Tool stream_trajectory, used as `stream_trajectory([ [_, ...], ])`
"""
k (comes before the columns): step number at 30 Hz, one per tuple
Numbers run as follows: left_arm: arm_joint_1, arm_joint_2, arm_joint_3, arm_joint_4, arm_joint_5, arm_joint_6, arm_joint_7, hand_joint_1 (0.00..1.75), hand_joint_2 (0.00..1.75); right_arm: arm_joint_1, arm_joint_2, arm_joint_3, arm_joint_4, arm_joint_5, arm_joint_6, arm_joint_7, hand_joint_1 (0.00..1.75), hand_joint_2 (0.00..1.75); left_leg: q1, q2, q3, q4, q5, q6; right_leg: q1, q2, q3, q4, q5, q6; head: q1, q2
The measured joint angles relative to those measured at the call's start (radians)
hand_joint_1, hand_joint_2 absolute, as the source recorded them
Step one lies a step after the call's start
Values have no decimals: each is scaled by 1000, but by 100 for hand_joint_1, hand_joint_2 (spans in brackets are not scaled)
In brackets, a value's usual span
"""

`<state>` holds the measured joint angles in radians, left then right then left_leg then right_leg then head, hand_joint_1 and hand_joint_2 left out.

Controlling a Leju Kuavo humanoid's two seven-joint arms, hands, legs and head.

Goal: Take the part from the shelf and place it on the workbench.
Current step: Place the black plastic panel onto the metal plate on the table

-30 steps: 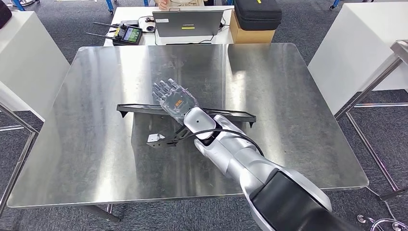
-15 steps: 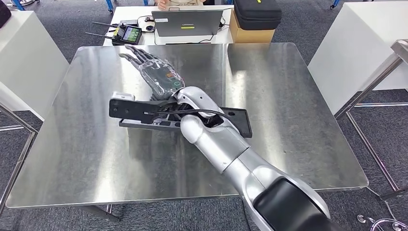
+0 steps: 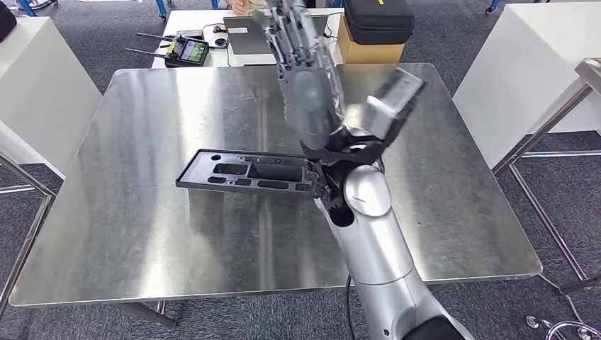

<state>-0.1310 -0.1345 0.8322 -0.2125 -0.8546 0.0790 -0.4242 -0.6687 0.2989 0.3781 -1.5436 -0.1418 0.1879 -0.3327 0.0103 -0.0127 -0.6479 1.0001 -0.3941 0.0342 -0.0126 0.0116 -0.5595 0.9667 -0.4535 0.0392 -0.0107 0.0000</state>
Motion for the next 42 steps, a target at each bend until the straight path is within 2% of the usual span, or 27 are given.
stream_trajectory([
  [6,4,0,9,0,8,-2,-18,0,0,183,-46,-46,-154,-224,91,-48,0,0,0,-1,1,0,-2,-2,0,0,3,0,-2,2,0,0],
  [10,5,0,20,0,16,-4,-25,0,0,253,-71,-68,-208,-285,132,-66,0,0,0,0,2,0,-2,-3,0,0,2,0,-2,2,0,0],
  [15,8,1,26,-1,23,-17,-46,0,0,406,-95,-123,-329,-372,269,-164,0,0,-1,-4,5,2,-8,-2,-1,-4,4,-1,-8,4,0,0],
  [20,9,15,26,-4,15,-36,-73,0,0,599,-101,-257,-490,-343,428,-273,0,0,-7,-5,6,8,-18,10,-8,-4,16,-2,-11,13,-1,0],
  [24,9,25,26,-7,7,-48,-84,0,0,695,-93,-340,-592,-261,477,-339,0,0,-7,-2,16,2,-14,26,-11,-4,21,6,-21,23,0,0],
  [25,8,25,26,-8,6,-50,-85,0,0,708,-91,-353,-609,-249,479,-348,0,0,-5,1,19,-3,-11,30,-10,-4,15,24,-37,21,0,0],
  [26,8,26,26,-9,4,-52,-86,0,0,719,-90,-365,-623,-239,478,-354,0,0,-2,4,21,-7,-8,34,-10,-5,-1,66,-65,16,2,0],
  [28,8,29,26,-10,4,-55,-87,0,0,734,-89,-381,-639,-228,476,-360,0,0,-3,8,19,-8,-5,38,-10,-5,-55,204,-137,7,6,0],
  [29,8,30,26,-10,4,-55,-87,0,0,740,-88,-388,-643,-225,475,-362,0,0,-3,10,16,-8,-3,39,-10,-5,-79,267,-164,7,6,0],
  [30,8,30,26,-10,4,-56,-88,0,0,744,-88,-392,-645,-225,473,-363,0,0,-3,11,12,-7,1,38,-10,-5,-85,298,-174,12,6,0],
  [31,8,31,26,-10,4,-56,-88,0,0,747,-88,-396,-647,-226,471,-363,0,0,-3,11,8,-7,5,36,-10,-5,-67,282,-166,20,7,0],
  [32,8,31,26,-10,4,-56,-88,0,0,748,-88,-398,-649,-227,468,-363,0,0,-3,10,3,-7,10,33,-11,-5,-31,228,-148,29,6,0],
  [34,9,31,26,-10,5,-56,-88,0,0,746,-88,-399,-651,-231,458,-361,0,0,-3,8,-7,-4,21,22,-13,-5,65,80,-109,37,7,0],
  [35,11,32,26,-11,6,-56,-90,0,0,745,-88,-399,-651,-231,452,-359,0,0,-5,7,-11,-1,26,15,-11,-4,90,33,-95,35,8,0],
  [36,12,32,26,-11,8,-55,-91,0,0,743,-88,-399,-652,-232,447,-358,0,0,-6,6,-14,1,31,8,-8,-3,100,10,-88,27,9,0],
  [37,14,33,26,-11,11,-55,-93,0,0,742,-89,-399,-652,-232,442,-357,0,0,-7,5,-15,2,35,1,-3,-1,94,11,-82,18,8,0],
  [38,16,34,27,-11,13,-54,-94,0,0,741,-89,-399,-652,-231,438,-357,0,0,-6,5,-16,2,40,-5,-5,-1,85,13,-78,7,8,0],
  [39,18,35,28,-11,15,-54,-95,0,0,741,-90,-398,-651,-231,436,-357,0,0,-4,5,-20,8,32,-11,-10,-3,81,12,-73,-5,6,0],
  [40,21,36,29,-11,16,-54,-96,0,0,740,-91,-398,-651,-231,434,-356,0,0,-1,6,-27,26,6,-17,-15,-6,75,11,-65,-18,4,0],
  [41,23,36,30,-11,17,-54,-96,0,0,740,-91,-398,-651,-231,434,-355,0,0,2,7,-40,64,-37,-22,-19,-9,68,10,-56,-31,4,0],
  [42,25,37,30,-11,17,-54,-97,0,0,740,-91,-398,-651,-231,434,-355,0,0,5,8,-56,121,-94,-27,-19,-12,60,10,-47,-40,2,0],
])
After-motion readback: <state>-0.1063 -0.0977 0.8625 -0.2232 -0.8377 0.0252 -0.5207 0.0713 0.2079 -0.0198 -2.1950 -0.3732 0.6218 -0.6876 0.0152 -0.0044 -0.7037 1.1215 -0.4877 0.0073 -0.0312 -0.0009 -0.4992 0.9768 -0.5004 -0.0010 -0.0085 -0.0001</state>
